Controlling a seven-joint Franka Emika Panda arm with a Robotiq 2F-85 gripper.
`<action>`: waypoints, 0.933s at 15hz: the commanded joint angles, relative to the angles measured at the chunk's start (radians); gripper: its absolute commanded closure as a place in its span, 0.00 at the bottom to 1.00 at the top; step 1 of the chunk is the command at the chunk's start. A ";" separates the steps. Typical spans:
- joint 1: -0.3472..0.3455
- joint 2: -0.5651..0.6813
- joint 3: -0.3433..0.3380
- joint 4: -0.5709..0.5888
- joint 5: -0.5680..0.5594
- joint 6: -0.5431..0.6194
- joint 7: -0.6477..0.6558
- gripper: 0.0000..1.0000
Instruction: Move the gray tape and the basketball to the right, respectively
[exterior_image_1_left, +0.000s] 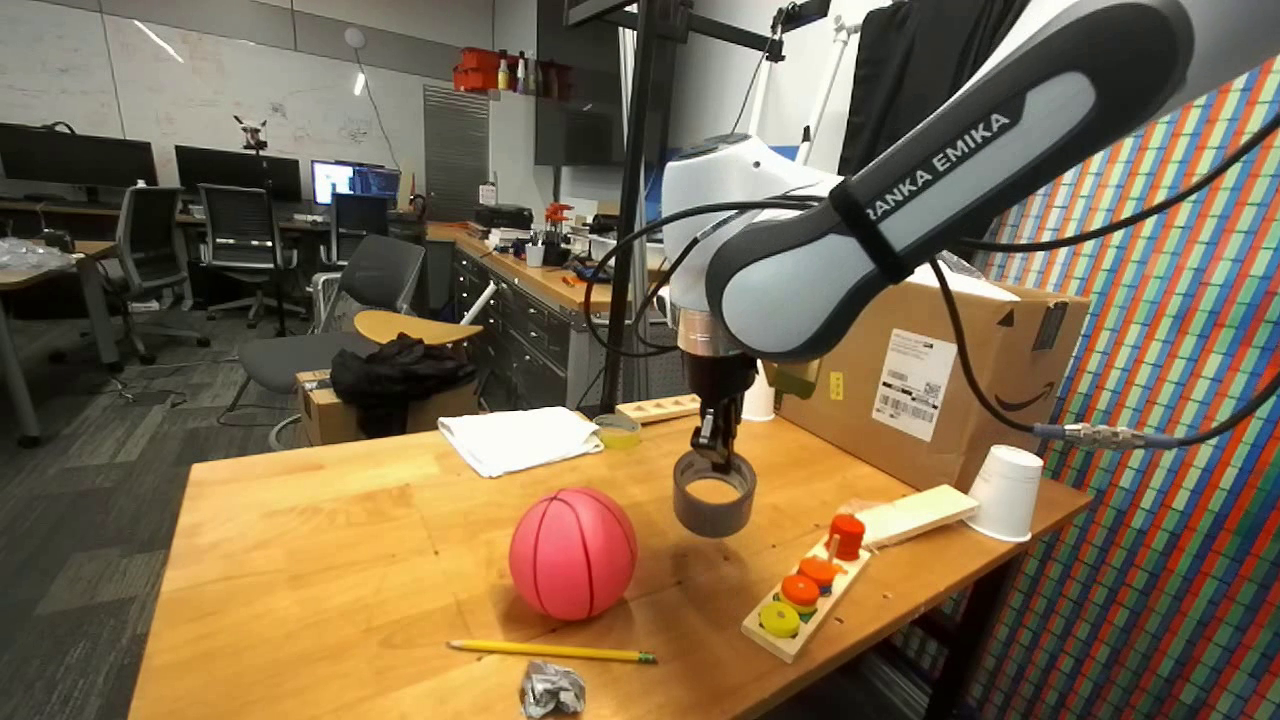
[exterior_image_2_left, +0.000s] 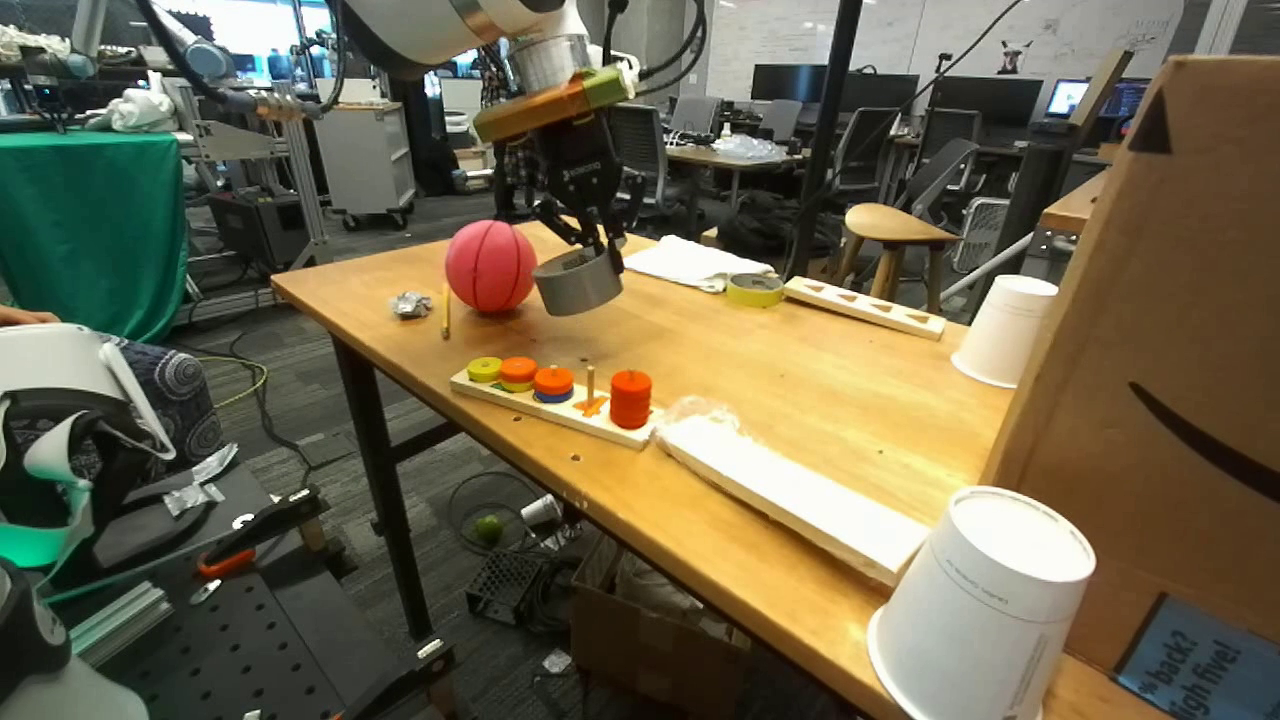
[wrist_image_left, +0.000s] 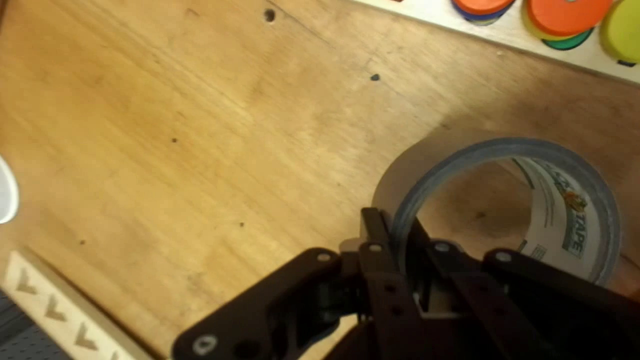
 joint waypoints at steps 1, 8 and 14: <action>0.011 0.001 0.013 0.044 -0.233 -0.008 0.199 0.94; 0.008 0.138 -0.012 0.170 -0.694 -0.105 0.614 0.94; -0.010 0.318 -0.078 0.314 -0.911 -0.309 0.818 0.94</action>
